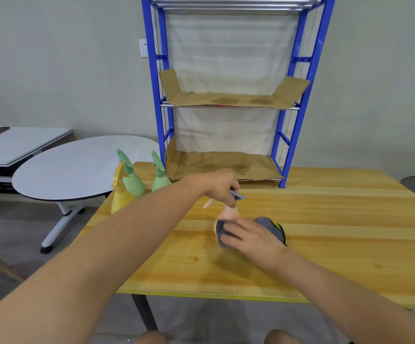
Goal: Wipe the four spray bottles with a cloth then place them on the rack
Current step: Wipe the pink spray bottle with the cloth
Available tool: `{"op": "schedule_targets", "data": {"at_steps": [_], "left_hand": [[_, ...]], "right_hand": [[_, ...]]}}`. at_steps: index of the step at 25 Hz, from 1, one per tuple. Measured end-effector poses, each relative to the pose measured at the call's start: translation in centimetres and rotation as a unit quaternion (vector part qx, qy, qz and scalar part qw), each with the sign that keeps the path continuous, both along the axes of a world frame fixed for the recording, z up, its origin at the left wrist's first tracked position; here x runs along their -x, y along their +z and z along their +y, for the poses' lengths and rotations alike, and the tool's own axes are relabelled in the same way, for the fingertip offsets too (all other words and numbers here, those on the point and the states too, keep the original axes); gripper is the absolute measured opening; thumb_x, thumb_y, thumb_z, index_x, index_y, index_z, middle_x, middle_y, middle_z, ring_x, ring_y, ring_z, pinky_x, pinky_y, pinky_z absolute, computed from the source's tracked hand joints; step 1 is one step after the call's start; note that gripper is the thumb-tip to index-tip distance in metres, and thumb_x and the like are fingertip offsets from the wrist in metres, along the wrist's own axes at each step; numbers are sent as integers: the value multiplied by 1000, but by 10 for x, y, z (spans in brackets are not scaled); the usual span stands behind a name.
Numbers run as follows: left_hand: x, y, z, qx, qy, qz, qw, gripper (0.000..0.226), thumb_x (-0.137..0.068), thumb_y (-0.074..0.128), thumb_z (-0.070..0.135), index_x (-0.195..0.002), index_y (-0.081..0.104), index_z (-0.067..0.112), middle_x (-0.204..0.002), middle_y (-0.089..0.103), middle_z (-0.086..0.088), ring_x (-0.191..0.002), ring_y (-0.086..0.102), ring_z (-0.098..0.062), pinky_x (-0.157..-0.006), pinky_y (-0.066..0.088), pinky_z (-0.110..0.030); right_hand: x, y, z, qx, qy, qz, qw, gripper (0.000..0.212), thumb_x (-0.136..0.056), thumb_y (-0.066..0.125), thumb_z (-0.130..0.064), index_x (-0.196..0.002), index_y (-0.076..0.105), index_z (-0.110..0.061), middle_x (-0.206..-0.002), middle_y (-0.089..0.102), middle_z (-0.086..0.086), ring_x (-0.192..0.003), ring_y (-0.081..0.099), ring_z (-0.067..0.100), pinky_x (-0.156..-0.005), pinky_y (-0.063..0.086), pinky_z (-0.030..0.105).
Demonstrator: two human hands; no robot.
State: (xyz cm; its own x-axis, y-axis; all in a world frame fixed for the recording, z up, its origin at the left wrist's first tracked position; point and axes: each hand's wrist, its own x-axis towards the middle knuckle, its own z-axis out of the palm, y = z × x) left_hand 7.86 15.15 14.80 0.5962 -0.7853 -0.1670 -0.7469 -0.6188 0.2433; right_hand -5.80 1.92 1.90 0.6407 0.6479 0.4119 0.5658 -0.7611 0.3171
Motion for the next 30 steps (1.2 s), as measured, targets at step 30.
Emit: {"op": "schedule_targets", "data": {"at_steps": [30], "left_hand": [[-5, -3, 12, 10, -16, 12, 1000, 20, -83, 81, 38, -97, 75, 25, -94, 72, 4, -79, 60, -14, -66, 45, -30]], "right_hand": [[4, -6, -33, -214, -180, 279, 919, 26, -81, 56, -9, -93, 56, -32, -91, 63, -11, -81, 57, 13, -73, 51, 35]]}}
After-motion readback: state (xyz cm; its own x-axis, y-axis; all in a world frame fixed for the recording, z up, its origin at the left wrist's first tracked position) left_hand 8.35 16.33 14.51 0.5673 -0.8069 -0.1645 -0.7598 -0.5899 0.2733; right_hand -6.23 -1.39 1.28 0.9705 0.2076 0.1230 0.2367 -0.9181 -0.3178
